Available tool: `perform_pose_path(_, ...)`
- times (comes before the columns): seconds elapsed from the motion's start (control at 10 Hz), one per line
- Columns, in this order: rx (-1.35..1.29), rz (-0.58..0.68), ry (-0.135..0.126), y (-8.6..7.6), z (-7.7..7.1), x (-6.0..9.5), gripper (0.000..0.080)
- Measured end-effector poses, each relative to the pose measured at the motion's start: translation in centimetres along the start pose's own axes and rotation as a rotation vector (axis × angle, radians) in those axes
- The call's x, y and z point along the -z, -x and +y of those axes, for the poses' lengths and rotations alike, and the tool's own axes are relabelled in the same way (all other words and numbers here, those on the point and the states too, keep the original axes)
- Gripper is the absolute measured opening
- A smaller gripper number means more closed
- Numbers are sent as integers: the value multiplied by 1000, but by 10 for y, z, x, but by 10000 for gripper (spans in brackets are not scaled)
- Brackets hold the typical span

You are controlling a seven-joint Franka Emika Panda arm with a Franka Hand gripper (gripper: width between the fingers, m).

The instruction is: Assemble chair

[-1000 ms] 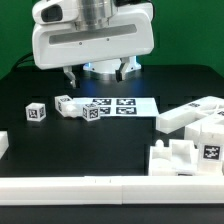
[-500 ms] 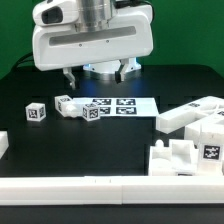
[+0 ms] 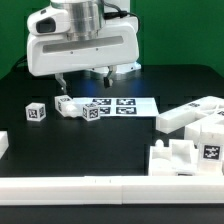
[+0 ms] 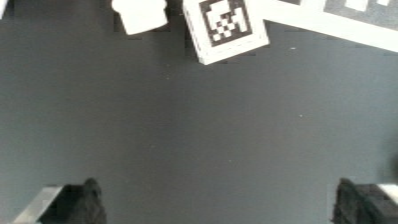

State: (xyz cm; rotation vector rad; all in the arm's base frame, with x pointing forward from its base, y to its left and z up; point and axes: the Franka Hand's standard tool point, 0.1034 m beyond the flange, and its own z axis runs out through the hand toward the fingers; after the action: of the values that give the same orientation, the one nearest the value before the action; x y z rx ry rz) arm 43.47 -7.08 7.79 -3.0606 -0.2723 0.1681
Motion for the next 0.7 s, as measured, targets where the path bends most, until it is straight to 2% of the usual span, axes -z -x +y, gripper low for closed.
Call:
perform_pose_path(0.2, 14, -1, 1, 2, 2, -1, 649)
perform_pose_path(0.4, 77, -17, 6, 29, 12, -16, 649)
perform_pose_path(0.5, 70, -30, 1, 38, 12, -21, 649)
perform_pose_path(0.6, 57, -21, 12, 40, 13, -23, 649)
perform_pose_path(0.7, 58, -21, 12, 40, 13, -23, 649)
